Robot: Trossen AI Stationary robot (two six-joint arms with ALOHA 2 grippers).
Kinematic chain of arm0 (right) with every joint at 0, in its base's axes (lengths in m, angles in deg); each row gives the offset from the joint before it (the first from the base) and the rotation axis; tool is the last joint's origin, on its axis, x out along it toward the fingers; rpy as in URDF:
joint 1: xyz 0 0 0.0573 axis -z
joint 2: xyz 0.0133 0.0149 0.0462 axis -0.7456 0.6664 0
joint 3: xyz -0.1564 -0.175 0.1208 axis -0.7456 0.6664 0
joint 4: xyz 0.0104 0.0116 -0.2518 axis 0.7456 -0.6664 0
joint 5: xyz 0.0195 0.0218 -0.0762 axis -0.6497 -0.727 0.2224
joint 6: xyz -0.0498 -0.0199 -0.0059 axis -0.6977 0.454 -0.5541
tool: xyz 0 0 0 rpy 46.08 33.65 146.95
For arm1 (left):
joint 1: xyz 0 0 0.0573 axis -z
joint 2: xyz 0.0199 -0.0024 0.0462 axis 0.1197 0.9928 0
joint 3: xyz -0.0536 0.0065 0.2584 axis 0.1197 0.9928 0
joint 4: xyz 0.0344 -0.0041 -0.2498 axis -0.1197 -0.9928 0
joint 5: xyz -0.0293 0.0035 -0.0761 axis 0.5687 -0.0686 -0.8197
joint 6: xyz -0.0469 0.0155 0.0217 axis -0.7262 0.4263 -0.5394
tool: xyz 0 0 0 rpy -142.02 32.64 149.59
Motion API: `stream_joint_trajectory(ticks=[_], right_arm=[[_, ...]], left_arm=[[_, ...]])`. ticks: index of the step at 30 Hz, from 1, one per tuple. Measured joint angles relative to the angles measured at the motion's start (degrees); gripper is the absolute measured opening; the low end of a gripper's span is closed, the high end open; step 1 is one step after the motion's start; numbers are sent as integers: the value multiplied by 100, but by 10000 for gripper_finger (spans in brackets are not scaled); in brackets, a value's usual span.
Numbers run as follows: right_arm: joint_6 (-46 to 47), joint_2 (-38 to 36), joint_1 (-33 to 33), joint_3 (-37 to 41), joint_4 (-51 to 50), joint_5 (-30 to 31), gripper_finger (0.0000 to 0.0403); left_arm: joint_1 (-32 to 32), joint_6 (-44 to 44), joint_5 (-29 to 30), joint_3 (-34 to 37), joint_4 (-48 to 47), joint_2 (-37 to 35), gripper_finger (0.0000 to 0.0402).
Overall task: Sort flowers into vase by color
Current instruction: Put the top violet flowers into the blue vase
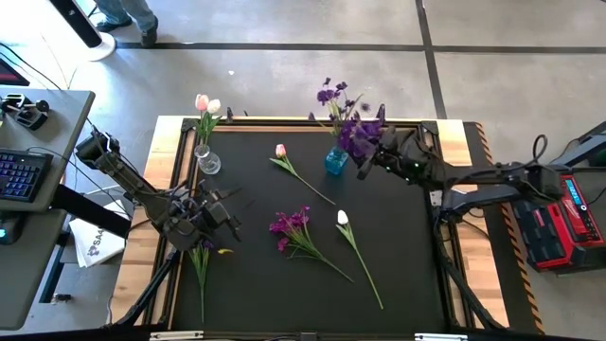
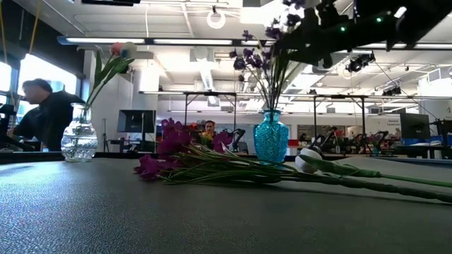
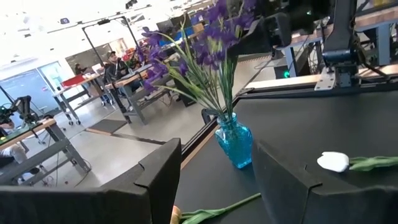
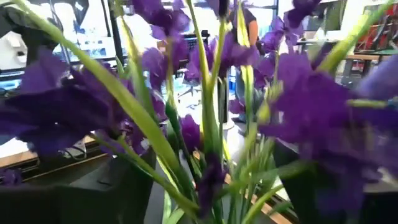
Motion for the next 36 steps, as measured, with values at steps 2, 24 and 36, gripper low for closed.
stream_joint_trajectory(ticks=[2,24,36], right_arm=[[-3,129,64,-286,-242,-48,314],[-203,1057,551,-4098,-5941,-61,321],[-210,1019,963,-4576,-6652,-563,321]], left_arm=[[1,139,0,0,127,0,184],[2,264,-2,2,294,0,184],[-4,316,-292,0,292,0,184]])
